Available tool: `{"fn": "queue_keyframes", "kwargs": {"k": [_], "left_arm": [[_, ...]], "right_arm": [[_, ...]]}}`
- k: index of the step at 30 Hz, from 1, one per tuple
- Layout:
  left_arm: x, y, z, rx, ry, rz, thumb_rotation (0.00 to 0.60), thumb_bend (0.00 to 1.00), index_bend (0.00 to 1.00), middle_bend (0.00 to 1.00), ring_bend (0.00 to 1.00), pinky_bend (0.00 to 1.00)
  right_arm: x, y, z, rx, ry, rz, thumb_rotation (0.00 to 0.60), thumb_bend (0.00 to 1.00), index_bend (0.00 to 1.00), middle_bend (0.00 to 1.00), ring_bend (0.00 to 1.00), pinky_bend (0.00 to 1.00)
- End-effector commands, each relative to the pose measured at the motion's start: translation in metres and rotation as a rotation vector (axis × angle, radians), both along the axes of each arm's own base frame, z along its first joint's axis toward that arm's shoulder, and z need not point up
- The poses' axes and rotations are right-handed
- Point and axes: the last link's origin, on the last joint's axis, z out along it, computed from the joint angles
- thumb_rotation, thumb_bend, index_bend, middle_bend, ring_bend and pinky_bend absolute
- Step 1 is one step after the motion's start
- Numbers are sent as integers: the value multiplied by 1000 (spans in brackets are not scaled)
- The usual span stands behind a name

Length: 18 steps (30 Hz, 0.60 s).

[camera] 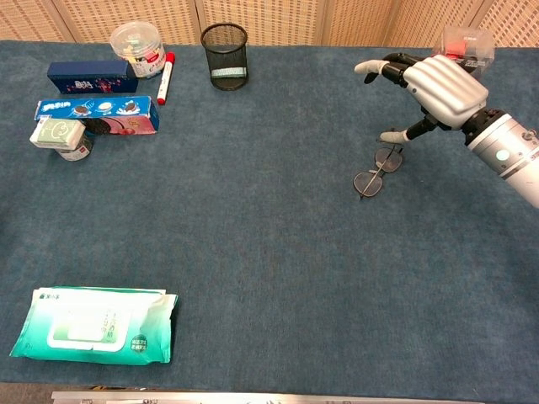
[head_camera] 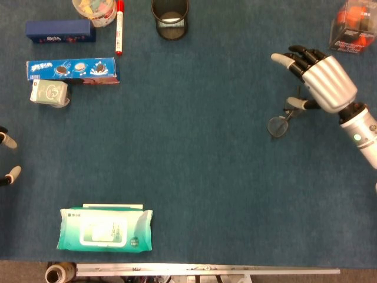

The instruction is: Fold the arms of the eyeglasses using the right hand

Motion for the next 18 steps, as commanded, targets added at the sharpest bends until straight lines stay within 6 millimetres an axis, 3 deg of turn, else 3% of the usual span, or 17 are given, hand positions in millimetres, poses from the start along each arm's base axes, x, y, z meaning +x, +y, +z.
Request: {"fn": "queue_keyframes", "kwargs": {"k": [1, 9, 18], "left_arm": [[0, 0, 0, -2, 1, 1, 600, 177, 431, 289, 264, 457], [-1, 0, 0, -4, -1, 5, 600, 177, 432, 289, 264, 457], [1, 1, -1, -5, 0, -2, 600, 177, 432, 289, 264, 457]], "right_arm": [[0, 0, -2, 5, 0, -2, 600, 42, 183, 315, 178, 337], [1, 0, -5, 11, 4, -7, 600, 42, 183, 315, 178, 337], [-2, 1, 9, -36, -19, 6, 600, 42, 183, 316, 177, 337]]}}
